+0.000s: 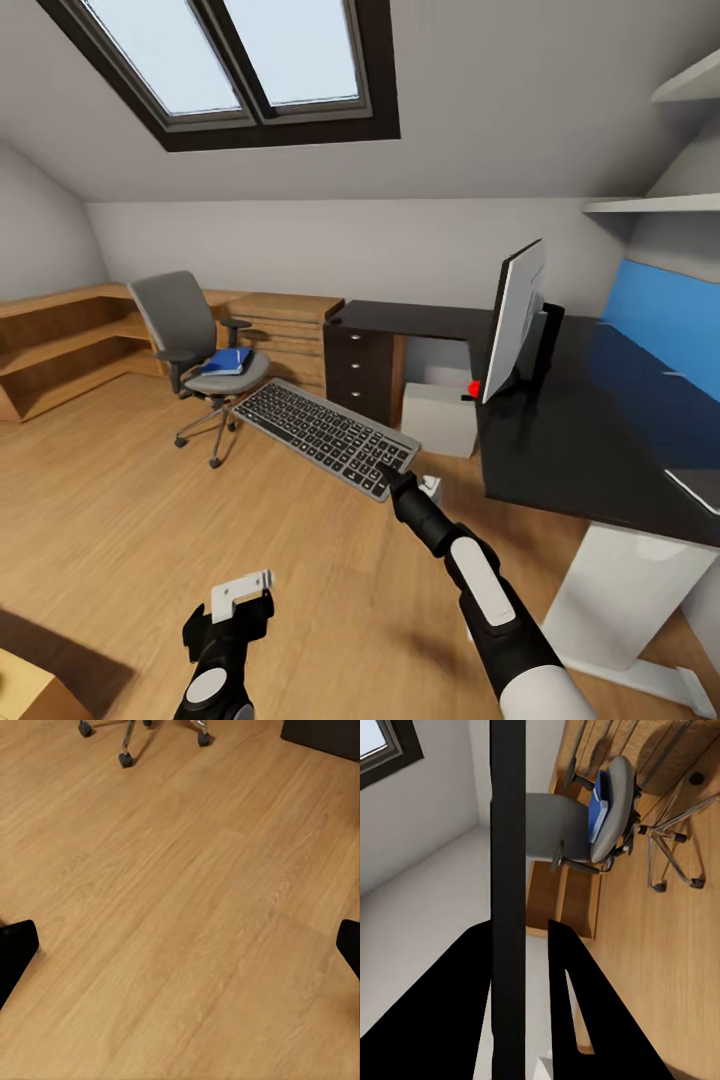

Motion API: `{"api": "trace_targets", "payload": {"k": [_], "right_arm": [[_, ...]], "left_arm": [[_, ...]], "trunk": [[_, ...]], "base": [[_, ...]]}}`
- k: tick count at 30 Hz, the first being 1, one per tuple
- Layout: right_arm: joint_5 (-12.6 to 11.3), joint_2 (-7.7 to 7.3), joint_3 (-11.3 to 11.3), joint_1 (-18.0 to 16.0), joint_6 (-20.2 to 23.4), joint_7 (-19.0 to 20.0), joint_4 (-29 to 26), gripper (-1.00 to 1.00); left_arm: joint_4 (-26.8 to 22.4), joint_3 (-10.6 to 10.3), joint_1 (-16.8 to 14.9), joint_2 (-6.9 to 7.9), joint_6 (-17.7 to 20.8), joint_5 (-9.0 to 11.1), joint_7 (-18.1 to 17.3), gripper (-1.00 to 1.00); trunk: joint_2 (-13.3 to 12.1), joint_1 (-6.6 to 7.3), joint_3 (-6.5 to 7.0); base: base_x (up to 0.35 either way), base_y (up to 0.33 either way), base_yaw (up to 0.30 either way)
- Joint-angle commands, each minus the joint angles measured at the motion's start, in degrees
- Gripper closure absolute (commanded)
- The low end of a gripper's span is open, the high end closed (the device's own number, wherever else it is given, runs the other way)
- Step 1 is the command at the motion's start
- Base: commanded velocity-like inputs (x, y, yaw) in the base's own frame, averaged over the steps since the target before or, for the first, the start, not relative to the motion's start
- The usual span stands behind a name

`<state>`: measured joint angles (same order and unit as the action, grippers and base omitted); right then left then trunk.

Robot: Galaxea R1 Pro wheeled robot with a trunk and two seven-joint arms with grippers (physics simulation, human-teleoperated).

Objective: In the bedroom, organize the workspace by keeping the computer under the desk, ensuring the monitor is on the desk, placing the keyboard on the desk next to the monitor, placing the mouse on the desk next to the keyboard, moving the folder from the swivel chair onto the desk next to the mouse, stacking the notebook on top of the folder with the pen on top of the notebook, and positioning the swivel chair next to the desk.

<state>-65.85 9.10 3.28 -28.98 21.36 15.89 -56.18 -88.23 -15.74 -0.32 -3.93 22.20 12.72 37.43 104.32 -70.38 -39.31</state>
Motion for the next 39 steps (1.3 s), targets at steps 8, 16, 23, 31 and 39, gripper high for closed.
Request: {"api": "trace_targets", "payload": {"k": [8,16,23,31,39], "right_arm": [[-0.33,0.04,-0.11,-0.03,0.21,-0.24,-0.96,1.0],[-0.33,0.02,-0.12,-0.03,0.18,-0.13,-1.03,1.0],[-0.4,0.03,-0.1,-0.03,0.11,-0.38,-0.95,1.0],[-0.41,0.13,0.03,-0.03,0.01,-0.42,-0.82,1.0],[-0.33,0.19,0.06,-0.03,-0.08,-0.49,-0.7,1.0]], "left_arm": [[-1.16,-0.55,-0.03,0.04,0.22,0.53,0.03,-1.0],[-1.24,-0.34,-0.03,0.07,0.22,2.96,0.02,-1.0],[-1.24,-0.15,-0.04,0.09,0.3,3.23,0.02,-1.0],[-1.24,-0.22,-0.03,0.07,0.22,3.19,0.02,-1.0],[-1.24,-0.21,-0.03,0.07,0.22,3.2,0.02,-1.0]], "trunk": [[-2.78,1.54,1.21],[-5.99,3.29,2.64],[-8.4,4.61,3.72],[-8.4,4.61,3.72],[-8.4,4.61,3.7]], "base": [[0.119,0.002,0.0],[0.31,0.0,0.0],[0.321,0.05,0.0],[0.119,0.041,0.0],[0.117,0.211,-0.031]]}}
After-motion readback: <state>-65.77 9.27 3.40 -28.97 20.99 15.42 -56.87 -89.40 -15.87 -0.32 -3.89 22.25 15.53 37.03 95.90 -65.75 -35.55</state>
